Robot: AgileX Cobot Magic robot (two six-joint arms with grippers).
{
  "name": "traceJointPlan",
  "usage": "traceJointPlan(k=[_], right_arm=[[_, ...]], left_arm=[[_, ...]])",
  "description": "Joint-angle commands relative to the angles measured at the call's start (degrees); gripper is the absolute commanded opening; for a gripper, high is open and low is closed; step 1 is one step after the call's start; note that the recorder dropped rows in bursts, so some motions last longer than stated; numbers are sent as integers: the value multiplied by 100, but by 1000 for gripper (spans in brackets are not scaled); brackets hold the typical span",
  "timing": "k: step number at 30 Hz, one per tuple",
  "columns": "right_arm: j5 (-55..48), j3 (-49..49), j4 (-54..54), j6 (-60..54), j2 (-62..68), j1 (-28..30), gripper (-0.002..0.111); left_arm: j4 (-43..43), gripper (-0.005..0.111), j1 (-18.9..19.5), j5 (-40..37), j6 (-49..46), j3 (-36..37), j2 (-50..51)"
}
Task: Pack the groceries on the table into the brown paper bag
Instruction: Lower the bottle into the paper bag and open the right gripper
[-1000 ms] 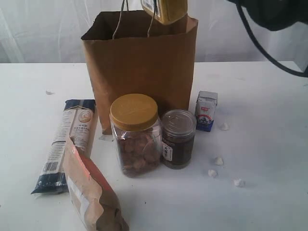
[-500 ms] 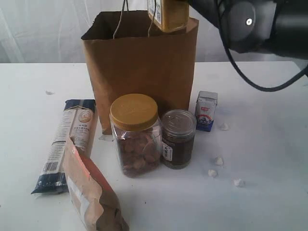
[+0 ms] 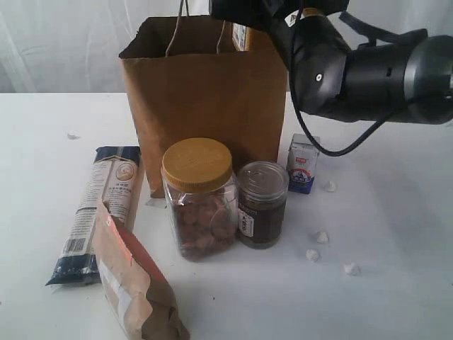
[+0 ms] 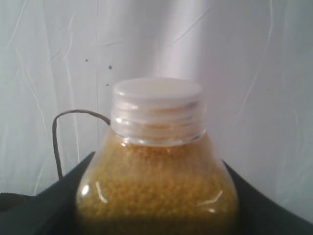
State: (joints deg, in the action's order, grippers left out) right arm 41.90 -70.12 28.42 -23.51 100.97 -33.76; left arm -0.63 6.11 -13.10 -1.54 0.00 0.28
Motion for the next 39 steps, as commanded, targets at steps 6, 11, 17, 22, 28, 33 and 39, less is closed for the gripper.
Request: traceJointPlan(k=[6, 11, 17, 22, 28, 33, 39], right_arm=[[448, -36, -57, -28, -27, 19, 35], [-45, -36, 151, -28, -27, 19, 40], [-587, -36, 151, -28, -27, 19, 40], [-587, -36, 151, -28, -27, 19, 40], [-587, -36, 161, -28, -27, 19, 40], [-859, -36, 158, -28, -27, 19, 40], [-1036, -36, 158, -28, -27, 19, 40]], left_arm=[[-30, 0, -19, -17, 4, 0, -28], [-30, 0, -19, -17, 4, 0, -28], [-30, 0, -19, -17, 4, 0, -28], [-30, 0, -19, -17, 4, 0, -28], [-30, 0, -19, -17, 4, 0, -28], [-30, 0, -19, -17, 4, 0, -28], [-30, 0, -19, -17, 4, 0, -28]])
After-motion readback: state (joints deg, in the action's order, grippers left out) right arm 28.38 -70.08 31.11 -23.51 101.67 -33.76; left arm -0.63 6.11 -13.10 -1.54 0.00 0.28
